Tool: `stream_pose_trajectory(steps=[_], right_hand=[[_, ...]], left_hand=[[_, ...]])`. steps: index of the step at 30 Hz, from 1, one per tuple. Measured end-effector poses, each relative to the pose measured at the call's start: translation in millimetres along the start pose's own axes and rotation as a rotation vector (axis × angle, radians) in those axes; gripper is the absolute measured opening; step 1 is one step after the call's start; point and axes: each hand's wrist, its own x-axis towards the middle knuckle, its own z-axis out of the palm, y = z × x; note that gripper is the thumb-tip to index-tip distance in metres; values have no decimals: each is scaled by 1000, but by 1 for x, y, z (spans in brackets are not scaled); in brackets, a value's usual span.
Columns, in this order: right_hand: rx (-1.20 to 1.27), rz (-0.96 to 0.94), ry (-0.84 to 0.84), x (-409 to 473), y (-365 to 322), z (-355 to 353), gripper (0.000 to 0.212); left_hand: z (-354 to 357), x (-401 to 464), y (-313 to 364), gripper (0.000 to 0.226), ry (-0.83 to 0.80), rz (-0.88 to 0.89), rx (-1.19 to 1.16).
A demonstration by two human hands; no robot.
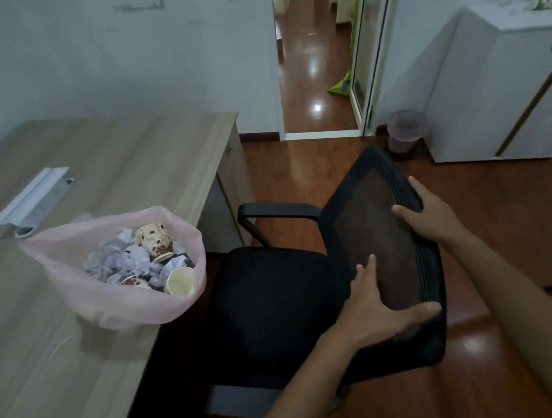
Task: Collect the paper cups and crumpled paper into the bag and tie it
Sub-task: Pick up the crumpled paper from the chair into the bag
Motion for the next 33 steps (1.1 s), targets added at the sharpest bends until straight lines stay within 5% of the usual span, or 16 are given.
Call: stream_pose_trajectory(steps=[7, 22, 33], right_hand=[[211, 71, 223, -37, 24, -13, 66], [404, 146, 525, -106, 97, -141, 64], [592, 250, 667, -148, 168, -195, 65]], left_hand=[[35, 2, -16, 113, -197, 83, 14], [132, -6, 78, 91, -364, 124, 154], [235, -5, 114, 113, -258, 122, 318]])
